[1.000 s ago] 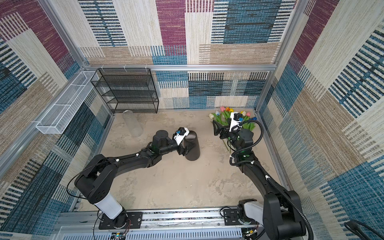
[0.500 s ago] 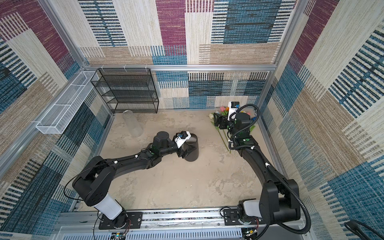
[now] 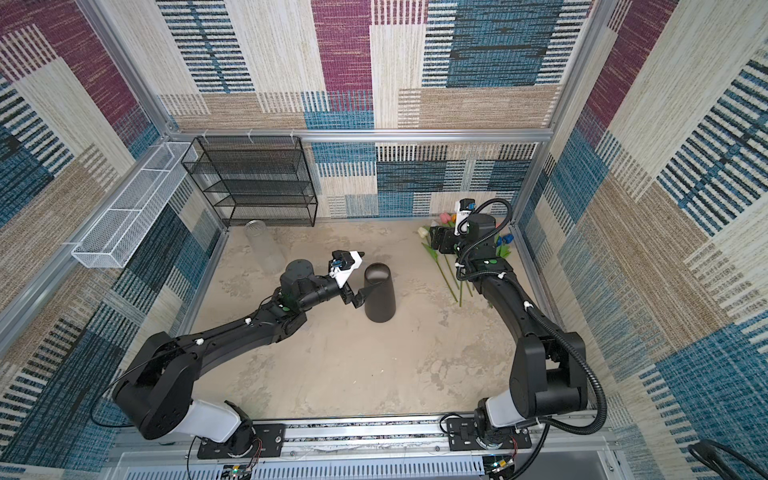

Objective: Arrange the flowers into the vase
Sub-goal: 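Slide the grey vase toward the table centre with the left gripper, then release it, then close the right gripper on the white tulip stem while the left gripper withdraws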

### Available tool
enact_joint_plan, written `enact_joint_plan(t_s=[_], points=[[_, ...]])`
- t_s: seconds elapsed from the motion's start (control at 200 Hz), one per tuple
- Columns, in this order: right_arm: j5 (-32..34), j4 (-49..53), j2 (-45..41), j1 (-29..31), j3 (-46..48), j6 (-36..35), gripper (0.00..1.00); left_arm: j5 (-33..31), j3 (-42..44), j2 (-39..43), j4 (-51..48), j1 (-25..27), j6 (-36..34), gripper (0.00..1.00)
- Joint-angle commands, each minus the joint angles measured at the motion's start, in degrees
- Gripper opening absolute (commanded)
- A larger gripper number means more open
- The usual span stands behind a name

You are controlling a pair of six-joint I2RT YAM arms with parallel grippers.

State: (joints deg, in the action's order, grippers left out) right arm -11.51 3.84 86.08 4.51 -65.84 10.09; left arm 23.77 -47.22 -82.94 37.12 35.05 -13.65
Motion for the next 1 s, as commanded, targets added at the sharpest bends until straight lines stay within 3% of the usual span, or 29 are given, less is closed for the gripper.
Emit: enact_joint_plan(t_s=[0.0,0.115,0.22,0.341,0.491,0.621,0.771,0.997], points=[[0.2,5.5,4.5,-1.2,-2.7,-1.9,0.75,2.2,3.2,6.2,4.4,-0.8,3.7,0.99],[2.2,11.2,12.7,-1.2,-7.3,-4.1,0.61,-0.9,8.8,15.0,1.3,-1.0,4.3,0.99],[2.9,15.8,20.2,-1.2,-11.5,-6.1,0.54,-4.6,16.3,21.9,-4.0,-1.0,3.6,0.99],[5.4,19.6,26.6,-1.2,-15.2,-7.7,0.50,-9.8,26.2,29.6,-6.9,-1.0,4.4,0.99],[10.6,21.3,31.2,-1.2,-17.6,-8.9,0.49,-12.8,37.4,34.7,-2.6,-1.0,7.5,0.99],[8.7,23.8,35.3,-0.9,-21.3,-10.1,0.48,-11.2,37.9,34.0,-4.5,-0.9,6.9,0.99],[8.5,23.6,37.5,-0.5,-22.7,-10.4,0.44,-8.7,33.9,29.3,-8.1,-0.9,0.9,0.99],[6.7,25.0,38.7,-0.2,-24.7,-10.7,0.29,-5.1,32.2,20.7,2.6,-0.9,-0.6,0.99]])
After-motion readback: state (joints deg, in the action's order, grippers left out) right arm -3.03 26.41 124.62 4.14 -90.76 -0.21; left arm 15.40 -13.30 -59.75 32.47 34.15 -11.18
